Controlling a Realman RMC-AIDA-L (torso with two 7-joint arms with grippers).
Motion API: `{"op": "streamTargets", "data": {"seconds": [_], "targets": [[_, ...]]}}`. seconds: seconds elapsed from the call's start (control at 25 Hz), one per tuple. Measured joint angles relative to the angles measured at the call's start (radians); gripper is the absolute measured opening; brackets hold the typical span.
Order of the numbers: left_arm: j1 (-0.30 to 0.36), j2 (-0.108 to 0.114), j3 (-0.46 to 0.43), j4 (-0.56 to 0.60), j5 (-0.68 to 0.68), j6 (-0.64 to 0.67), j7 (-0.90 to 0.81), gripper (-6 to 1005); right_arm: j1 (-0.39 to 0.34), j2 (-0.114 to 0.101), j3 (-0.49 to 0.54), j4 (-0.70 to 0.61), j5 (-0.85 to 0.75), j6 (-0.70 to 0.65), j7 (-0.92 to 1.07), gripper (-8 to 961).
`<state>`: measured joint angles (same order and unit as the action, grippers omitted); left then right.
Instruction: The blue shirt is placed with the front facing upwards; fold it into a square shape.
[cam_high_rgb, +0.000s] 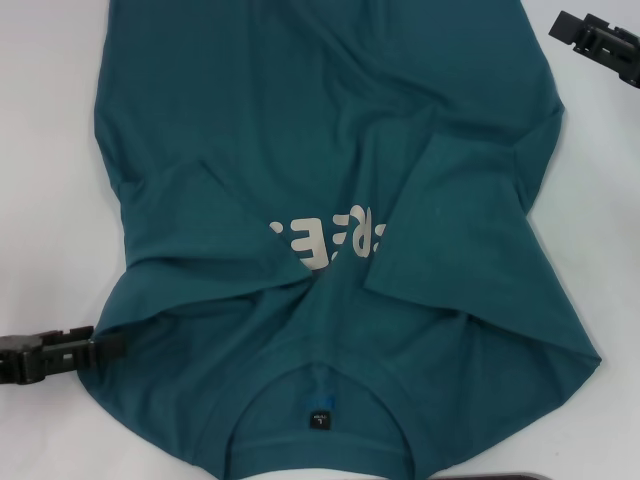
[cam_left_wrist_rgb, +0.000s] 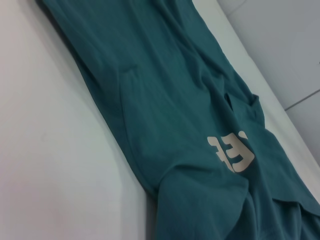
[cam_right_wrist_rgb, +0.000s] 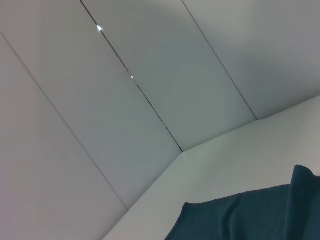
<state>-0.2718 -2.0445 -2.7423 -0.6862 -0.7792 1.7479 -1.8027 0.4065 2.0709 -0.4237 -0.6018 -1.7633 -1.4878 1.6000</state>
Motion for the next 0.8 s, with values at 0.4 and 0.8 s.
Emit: {"op": "streamTargets", "data": {"seconds": [0.4,0.8], "targets": [[0.006,0.011,-0.011,-0.038,0.006,-0.001,-0.016,907,-0.004,0.000,0.003,0.005,0.002,0.000,0.000,899],[0.011,0.018,0.000,-0.051,0.011,-0.005,-0.025,908,-0.008,0.002,0.004,0.005,0.006,-0.001,0.000,899]]}}
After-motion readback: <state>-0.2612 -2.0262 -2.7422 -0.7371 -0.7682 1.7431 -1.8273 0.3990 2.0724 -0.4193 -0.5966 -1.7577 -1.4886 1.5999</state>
